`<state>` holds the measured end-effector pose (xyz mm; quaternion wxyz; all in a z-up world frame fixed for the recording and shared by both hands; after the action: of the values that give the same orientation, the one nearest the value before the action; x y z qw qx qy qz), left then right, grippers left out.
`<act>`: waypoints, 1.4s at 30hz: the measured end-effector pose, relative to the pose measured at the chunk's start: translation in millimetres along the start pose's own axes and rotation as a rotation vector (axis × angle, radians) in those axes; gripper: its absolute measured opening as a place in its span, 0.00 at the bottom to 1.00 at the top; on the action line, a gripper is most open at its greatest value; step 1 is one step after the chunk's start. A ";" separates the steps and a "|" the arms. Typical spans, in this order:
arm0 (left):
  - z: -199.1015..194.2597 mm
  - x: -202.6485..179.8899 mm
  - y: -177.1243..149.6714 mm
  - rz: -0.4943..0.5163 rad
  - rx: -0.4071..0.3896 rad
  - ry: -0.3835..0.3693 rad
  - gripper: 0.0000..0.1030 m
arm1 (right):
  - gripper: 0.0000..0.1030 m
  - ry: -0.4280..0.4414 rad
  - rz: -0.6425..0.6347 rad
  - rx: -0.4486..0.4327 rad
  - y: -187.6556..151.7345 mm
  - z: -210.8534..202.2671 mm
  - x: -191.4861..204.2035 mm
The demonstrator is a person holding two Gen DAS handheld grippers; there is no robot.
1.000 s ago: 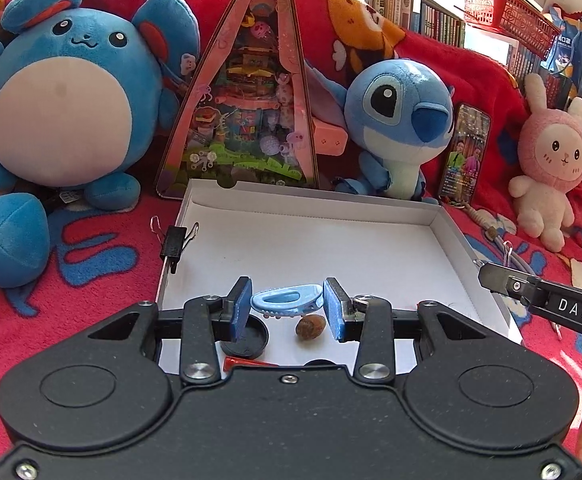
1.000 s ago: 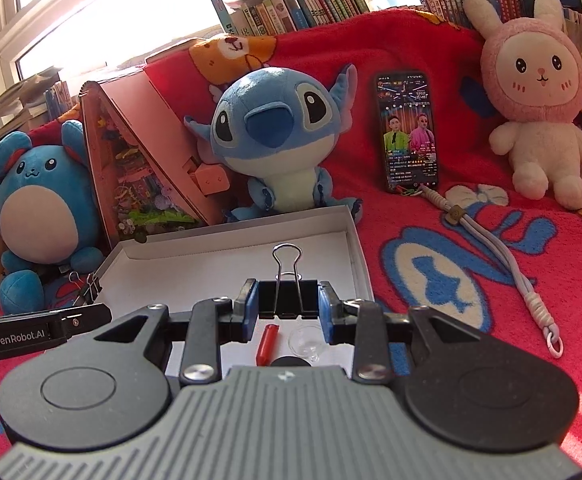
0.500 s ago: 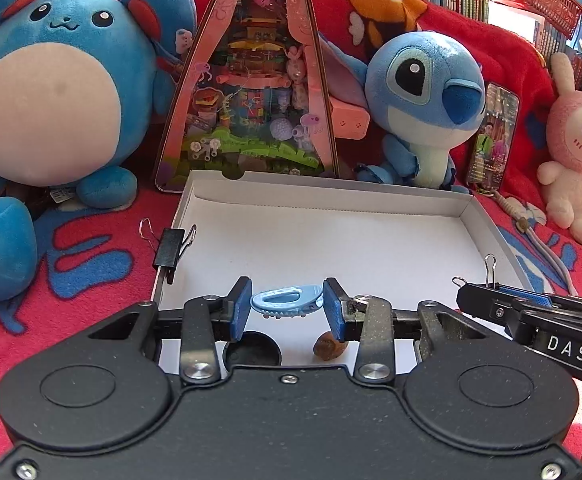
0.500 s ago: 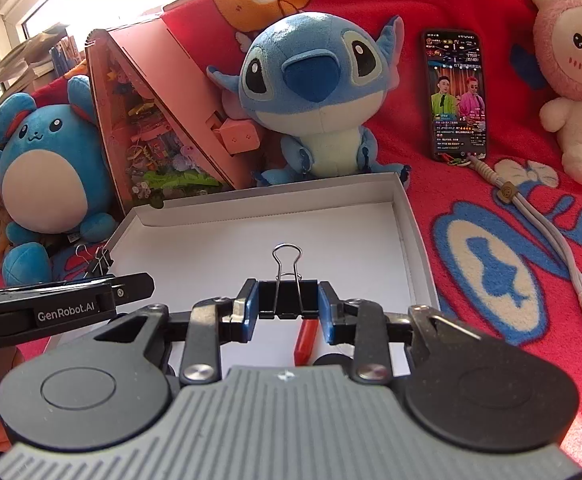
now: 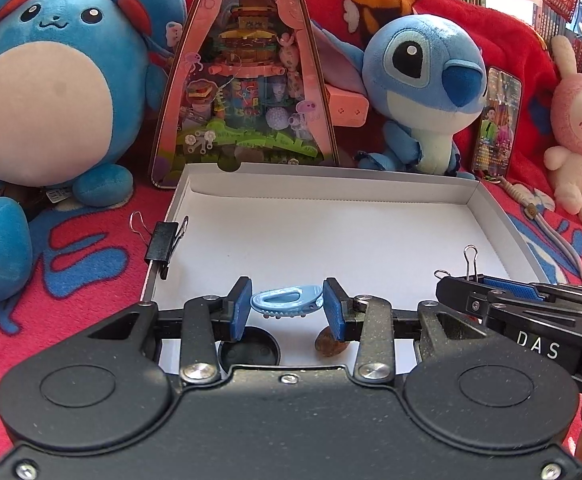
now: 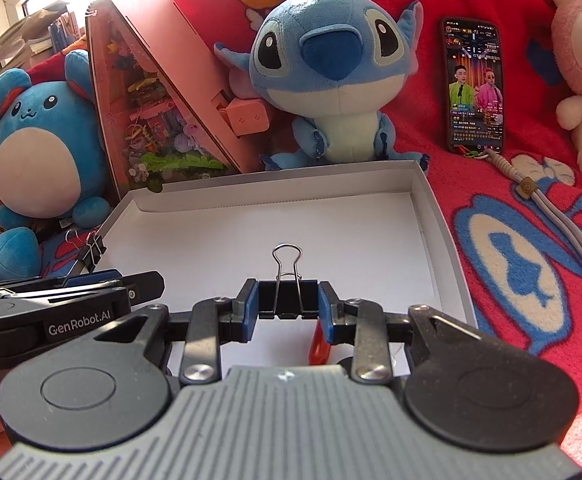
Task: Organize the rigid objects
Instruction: 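Lower the held binder clip and hair clip into the white box, then open both tools to release the clips inside the box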
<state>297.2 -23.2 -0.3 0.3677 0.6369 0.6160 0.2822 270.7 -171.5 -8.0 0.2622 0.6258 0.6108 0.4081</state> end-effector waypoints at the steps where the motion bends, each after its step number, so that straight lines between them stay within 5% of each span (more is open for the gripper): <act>1: 0.3 0.1 -0.2 0.000 0.000 0.001 0.36 | 0.36 0.000 -0.002 0.000 -0.1 0.3 0.3; 31: 5.7 3.4 -7.9 0.004 -0.001 0.020 0.37 | 0.39 -0.008 -0.001 -0.009 -3.8 5.6 -2.8; 42: -5.8 4.4 -5.4 -0.007 -0.026 -0.002 0.66 | 0.64 -0.011 -0.009 -0.052 -2.0 -3.4 -5.3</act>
<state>289.7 -18.3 -1.8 0.3774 0.6303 0.6141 0.2886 267.2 -177.1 -8.9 0.2834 0.6182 0.6014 0.4193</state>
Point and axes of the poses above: each gripper's, at about its wrist camera, not at the fingertips, and z roughly the way its jaws point, x to its left, y to its top, the point moved 5 cm from there along z, roughly the way its jaws point, and after that the axes turned 9 degrees about -x, right-handed, at the moved point
